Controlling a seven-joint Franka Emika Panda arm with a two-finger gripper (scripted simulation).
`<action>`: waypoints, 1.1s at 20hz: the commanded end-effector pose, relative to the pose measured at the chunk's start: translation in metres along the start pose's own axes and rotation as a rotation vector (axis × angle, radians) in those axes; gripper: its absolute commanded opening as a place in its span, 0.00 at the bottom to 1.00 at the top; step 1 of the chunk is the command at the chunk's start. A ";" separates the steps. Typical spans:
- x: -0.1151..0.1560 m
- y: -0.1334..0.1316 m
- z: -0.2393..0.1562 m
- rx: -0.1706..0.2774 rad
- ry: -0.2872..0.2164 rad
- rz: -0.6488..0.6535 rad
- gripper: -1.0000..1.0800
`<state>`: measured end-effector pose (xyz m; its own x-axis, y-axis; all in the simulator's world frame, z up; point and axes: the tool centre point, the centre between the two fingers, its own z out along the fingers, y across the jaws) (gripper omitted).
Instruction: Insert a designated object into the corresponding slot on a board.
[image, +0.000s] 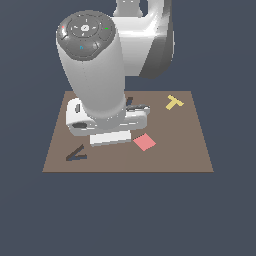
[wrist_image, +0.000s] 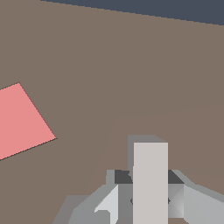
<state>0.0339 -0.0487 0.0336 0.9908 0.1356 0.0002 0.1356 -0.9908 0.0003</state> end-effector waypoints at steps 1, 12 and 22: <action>0.000 0.000 0.000 0.000 -0.001 -0.003 0.00; -0.006 -0.017 -0.001 0.000 0.000 -0.161 0.00; -0.028 -0.048 -0.003 -0.001 0.001 -0.501 0.00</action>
<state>0.0048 -0.0093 0.0361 0.8389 0.5442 0.0002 0.5442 -0.8389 0.0007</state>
